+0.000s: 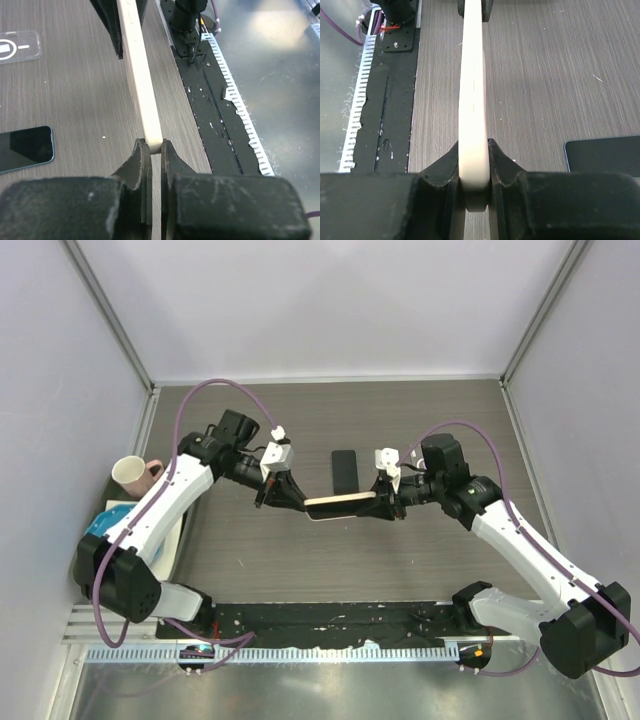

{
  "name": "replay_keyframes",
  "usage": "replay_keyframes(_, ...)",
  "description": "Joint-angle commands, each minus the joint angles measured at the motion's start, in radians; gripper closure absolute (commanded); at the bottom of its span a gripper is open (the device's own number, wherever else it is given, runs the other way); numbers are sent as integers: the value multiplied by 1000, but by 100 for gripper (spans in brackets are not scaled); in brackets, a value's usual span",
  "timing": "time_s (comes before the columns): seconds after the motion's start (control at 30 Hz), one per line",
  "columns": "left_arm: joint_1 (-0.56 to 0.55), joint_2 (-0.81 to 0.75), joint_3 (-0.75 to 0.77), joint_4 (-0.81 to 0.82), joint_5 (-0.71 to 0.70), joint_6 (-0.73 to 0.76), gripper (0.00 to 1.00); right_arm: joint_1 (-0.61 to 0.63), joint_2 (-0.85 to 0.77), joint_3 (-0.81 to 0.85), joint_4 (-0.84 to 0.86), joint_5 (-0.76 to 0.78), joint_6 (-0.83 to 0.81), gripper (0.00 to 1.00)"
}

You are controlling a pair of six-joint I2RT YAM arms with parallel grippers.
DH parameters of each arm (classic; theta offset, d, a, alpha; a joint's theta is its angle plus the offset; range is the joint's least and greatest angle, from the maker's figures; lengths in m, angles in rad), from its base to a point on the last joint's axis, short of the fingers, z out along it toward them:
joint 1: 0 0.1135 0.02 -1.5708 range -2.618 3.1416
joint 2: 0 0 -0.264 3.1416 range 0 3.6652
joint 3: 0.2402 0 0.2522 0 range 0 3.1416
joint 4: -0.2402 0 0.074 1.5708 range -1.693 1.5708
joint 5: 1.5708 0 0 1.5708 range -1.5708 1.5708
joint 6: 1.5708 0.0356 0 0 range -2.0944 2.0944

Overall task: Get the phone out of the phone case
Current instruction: Remove the phone case from the phone.

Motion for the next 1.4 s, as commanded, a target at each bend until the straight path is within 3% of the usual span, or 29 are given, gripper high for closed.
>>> replay_keyframes(0.0, -15, 8, 65, -245, 128, 176, 100, -17, -4, 25, 68, 33, -67, 99)
replay_keyframes(0.37, -56, -38, 66, -318, 118, 265, 100, -16, 70, 106, -3, 99, -262, 99)
replay_keyframes(0.57, -107, -29, 66, -354, 117, 304, 100, -16, 85, 175, -55, 61, -337, 99)
replay_keyframes(0.9, -217, 43, 118, -543, 79, 489, 100, -16, 73, 160, -69, 129, -446, 99)
replay_keyframes(1.13, -227, 51, 117, -483, 85, 423, 100, -16, 56, 157, -35, 119, -388, 99)
replay_keyframes(1.27, -227, 17, 77, -284, 83, 245, 100, -16, 56, 146, -37, 93, -392, 99)
replay_keyframes(1.37, -233, 13, 83, -309, 86, 263, 100, -16, 55, 146, -55, 81, -418, 99)
